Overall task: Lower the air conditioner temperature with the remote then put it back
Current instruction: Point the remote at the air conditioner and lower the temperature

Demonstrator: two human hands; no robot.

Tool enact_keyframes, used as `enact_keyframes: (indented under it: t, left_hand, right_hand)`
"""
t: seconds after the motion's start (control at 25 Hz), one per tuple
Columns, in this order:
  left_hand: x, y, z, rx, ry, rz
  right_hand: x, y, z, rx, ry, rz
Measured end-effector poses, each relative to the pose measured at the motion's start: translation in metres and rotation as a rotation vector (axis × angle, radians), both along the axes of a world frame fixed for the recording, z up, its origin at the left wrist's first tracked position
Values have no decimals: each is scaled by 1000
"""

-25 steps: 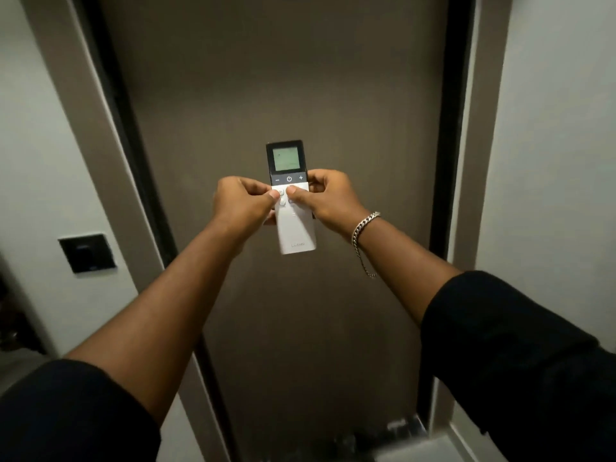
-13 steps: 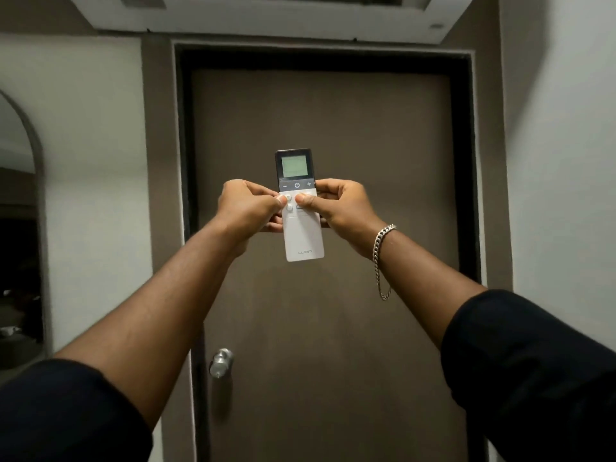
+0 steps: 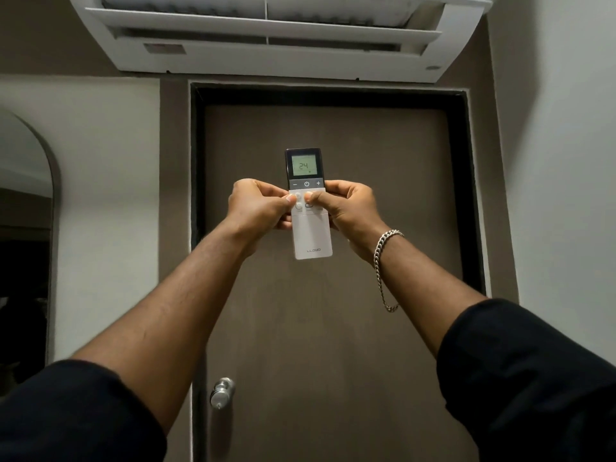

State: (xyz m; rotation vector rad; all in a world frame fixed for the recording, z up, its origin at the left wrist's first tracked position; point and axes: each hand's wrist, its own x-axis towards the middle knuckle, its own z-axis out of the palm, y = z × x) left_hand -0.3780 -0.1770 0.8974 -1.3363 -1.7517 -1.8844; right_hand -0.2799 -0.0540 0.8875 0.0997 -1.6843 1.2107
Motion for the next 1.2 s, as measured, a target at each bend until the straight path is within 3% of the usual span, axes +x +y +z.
enact_keyframes:
  t: [0.72, 1.2]
  left_hand:
    - [10, -6, 7, -27, 76, -25]
    - [27, -9, 7, 19, 153, 20]
  right_hand:
    - [9, -2, 4, 30, 35, 5]
    - [25, -10, 8, -62, 52, 65]
